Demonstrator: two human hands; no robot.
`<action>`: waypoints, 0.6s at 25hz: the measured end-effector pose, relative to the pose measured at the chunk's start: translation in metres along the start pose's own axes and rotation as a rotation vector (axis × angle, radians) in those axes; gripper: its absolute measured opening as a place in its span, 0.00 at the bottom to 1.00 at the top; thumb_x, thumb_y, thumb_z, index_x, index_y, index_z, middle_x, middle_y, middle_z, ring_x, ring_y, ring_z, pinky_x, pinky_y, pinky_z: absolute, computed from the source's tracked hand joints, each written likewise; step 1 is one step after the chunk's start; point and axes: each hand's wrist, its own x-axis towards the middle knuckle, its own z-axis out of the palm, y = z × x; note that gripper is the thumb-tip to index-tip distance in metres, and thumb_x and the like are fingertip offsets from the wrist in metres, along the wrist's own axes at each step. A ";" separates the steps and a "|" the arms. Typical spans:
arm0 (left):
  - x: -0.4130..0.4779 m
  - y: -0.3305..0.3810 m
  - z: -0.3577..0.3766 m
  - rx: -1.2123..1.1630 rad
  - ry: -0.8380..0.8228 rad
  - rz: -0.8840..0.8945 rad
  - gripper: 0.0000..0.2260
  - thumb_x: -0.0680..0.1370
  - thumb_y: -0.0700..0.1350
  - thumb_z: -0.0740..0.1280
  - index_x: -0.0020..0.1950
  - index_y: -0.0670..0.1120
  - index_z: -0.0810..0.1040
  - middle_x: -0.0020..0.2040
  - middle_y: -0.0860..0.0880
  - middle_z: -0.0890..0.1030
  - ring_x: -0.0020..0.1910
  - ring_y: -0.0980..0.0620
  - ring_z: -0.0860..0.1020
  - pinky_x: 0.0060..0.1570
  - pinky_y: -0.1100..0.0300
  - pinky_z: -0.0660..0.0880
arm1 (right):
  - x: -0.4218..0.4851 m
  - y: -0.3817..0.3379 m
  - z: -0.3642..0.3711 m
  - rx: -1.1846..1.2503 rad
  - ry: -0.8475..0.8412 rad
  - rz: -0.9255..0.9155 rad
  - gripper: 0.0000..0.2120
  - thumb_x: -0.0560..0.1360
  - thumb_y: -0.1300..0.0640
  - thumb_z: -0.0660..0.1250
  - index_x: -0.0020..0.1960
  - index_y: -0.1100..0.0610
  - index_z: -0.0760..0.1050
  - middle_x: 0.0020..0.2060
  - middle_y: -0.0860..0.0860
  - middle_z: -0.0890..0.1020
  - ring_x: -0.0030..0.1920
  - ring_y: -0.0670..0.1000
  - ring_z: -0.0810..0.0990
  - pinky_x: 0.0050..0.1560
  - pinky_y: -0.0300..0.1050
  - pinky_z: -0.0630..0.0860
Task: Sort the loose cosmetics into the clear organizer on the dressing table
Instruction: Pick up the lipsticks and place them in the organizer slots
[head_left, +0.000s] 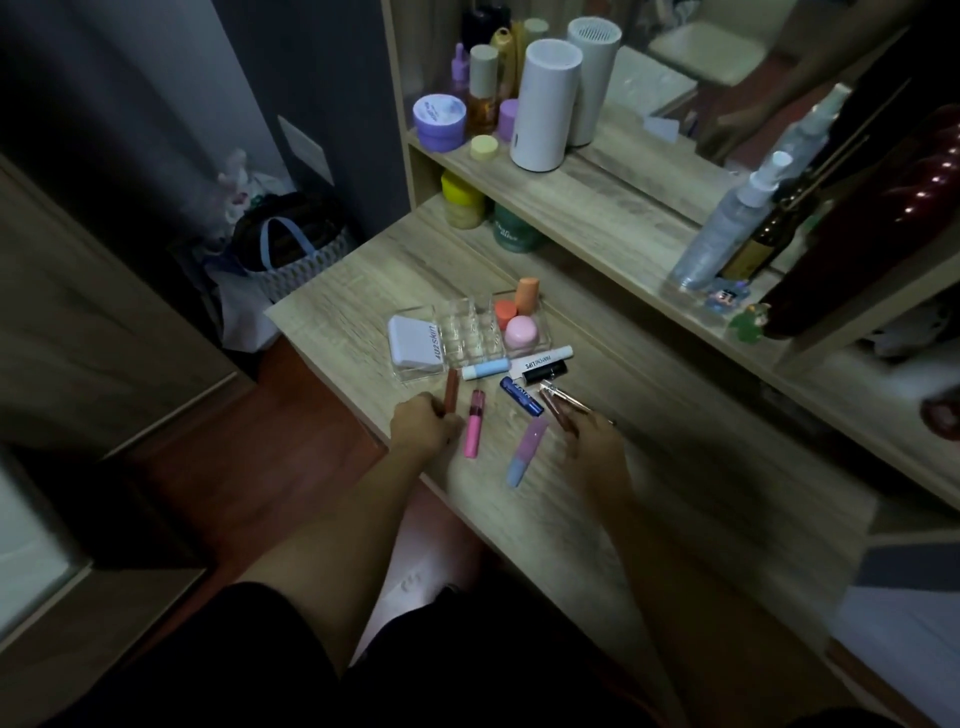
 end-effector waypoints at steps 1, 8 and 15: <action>-0.003 -0.002 -0.002 -0.071 0.004 -0.011 0.09 0.71 0.45 0.70 0.45 0.41 0.80 0.42 0.43 0.83 0.43 0.45 0.80 0.44 0.56 0.76 | -0.003 0.001 -0.001 0.094 0.034 0.000 0.14 0.77 0.65 0.60 0.62 0.63 0.73 0.57 0.60 0.78 0.57 0.56 0.76 0.59 0.49 0.72; 0.005 0.018 -0.043 -0.866 -0.085 0.027 0.12 0.78 0.38 0.61 0.38 0.47 0.79 0.26 0.54 0.79 0.31 0.54 0.77 0.32 0.65 0.75 | 0.047 -0.067 -0.030 0.681 0.030 0.003 0.13 0.75 0.62 0.65 0.59 0.58 0.72 0.49 0.47 0.80 0.51 0.47 0.81 0.41 0.29 0.75; 0.049 0.038 -0.095 -0.799 0.200 0.151 0.07 0.74 0.37 0.69 0.48 0.48 0.78 0.39 0.51 0.78 0.41 0.55 0.77 0.43 0.68 0.75 | 0.111 -0.116 -0.044 0.847 -0.055 -0.122 0.10 0.74 0.57 0.67 0.47 0.42 0.74 0.43 0.44 0.82 0.43 0.36 0.82 0.47 0.37 0.80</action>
